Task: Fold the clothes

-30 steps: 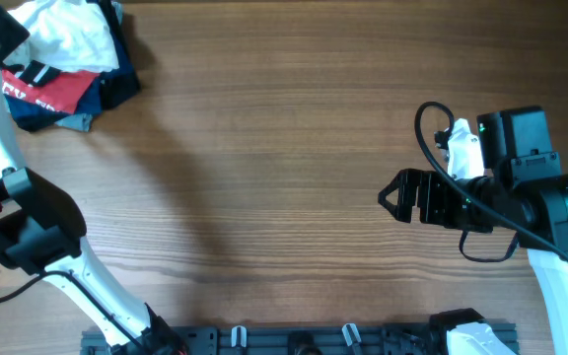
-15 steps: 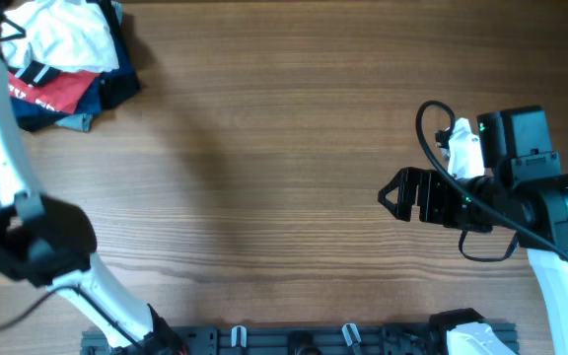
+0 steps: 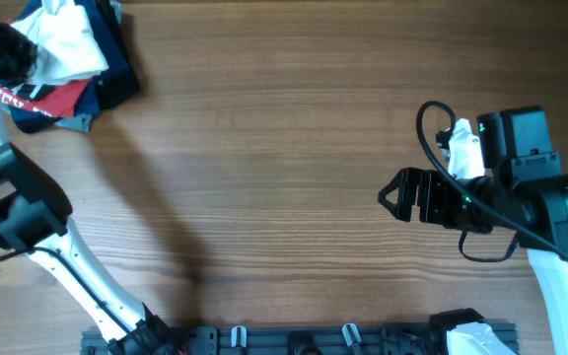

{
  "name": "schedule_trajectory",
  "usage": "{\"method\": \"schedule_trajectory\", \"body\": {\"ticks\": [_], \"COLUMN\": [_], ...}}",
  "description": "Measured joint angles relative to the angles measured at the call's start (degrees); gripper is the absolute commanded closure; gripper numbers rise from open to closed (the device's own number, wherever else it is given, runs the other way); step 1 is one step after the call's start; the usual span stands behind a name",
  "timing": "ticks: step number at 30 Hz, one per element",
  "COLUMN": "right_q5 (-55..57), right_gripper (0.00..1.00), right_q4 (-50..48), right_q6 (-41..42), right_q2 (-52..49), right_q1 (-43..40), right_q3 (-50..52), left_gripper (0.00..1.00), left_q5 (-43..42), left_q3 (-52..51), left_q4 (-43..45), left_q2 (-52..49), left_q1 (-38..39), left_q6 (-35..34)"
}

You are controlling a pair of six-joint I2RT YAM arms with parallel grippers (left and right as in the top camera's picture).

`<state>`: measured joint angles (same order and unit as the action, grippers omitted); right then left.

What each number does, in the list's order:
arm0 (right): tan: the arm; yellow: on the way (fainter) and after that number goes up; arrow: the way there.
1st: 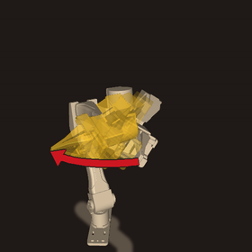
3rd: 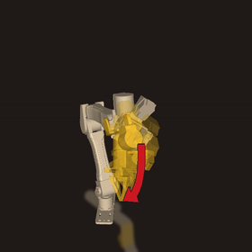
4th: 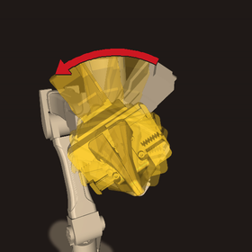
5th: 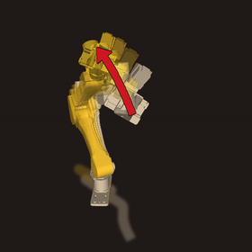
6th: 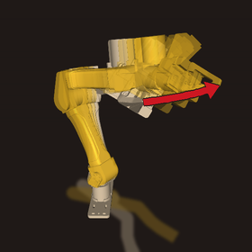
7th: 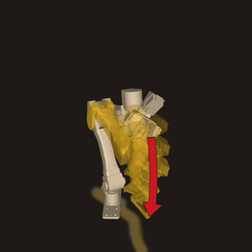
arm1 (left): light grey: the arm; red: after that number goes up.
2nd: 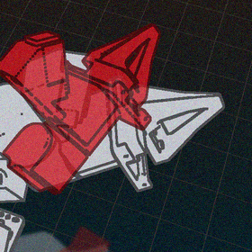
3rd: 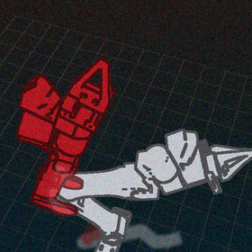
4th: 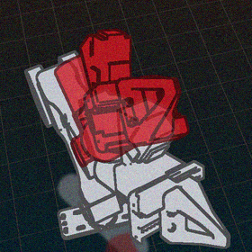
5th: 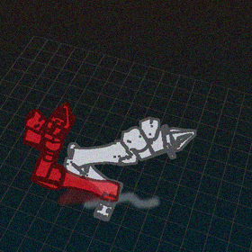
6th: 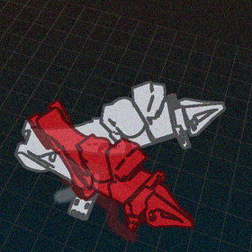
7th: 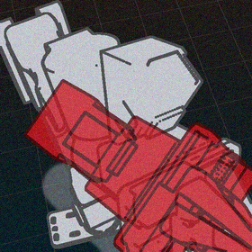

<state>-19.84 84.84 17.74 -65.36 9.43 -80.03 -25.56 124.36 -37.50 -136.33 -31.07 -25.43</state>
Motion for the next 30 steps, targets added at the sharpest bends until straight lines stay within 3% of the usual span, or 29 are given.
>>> {"method": "schedule_trajectory", "body": {"ticks": [4,9,15,22,24,27,30], "right_q5": [0.0,0.0,0.0,0.0,0.0,0.0,0.0], "right_gripper": [0.01,0.01,0.01,0.01,0.0,0.01,0.01], "right_q4": [0.7,0.9,0.9,1.3,1.3,1.3,1.4], "right_q6": [0.0,0.0,0.0,0.0,0.0,0.0,0.0], "right_q2": [0.0,0.0,0.0,0.0,0.0,0.0,0.0], "right_q1": [0.0,0.0,0.0,0.0,0.0,0.0,0.0], "right_q3": [0.0,0.0,0.0,0.0,0.0,0.0,0.0], "left_gripper": [0.96,0.96,0.96,0.95,0.92,0.78,0.76], "left_q5": [-9.4,-14.2,-14.6,-10.2,-9.2,-9.8,-12.3], "left_q3": [-0.1,-0.4,-0.1,-0.1,-0.1,0.0,0.1], "left_q4": [4.5,7.2,8.2,3.8,2.3,2.1,3.5], "left_q2": [0.3,5.4,10.1,1.4,-1.8,-2.7,-2.5], "left_q1": [-1.2,-0.6,-0.2,-2.2,-3.3,-4.4,-4.5], "left_q6": [-1.0,-2.1,-3.4,-3.6,-3.6,-3.6,-3.9]}}
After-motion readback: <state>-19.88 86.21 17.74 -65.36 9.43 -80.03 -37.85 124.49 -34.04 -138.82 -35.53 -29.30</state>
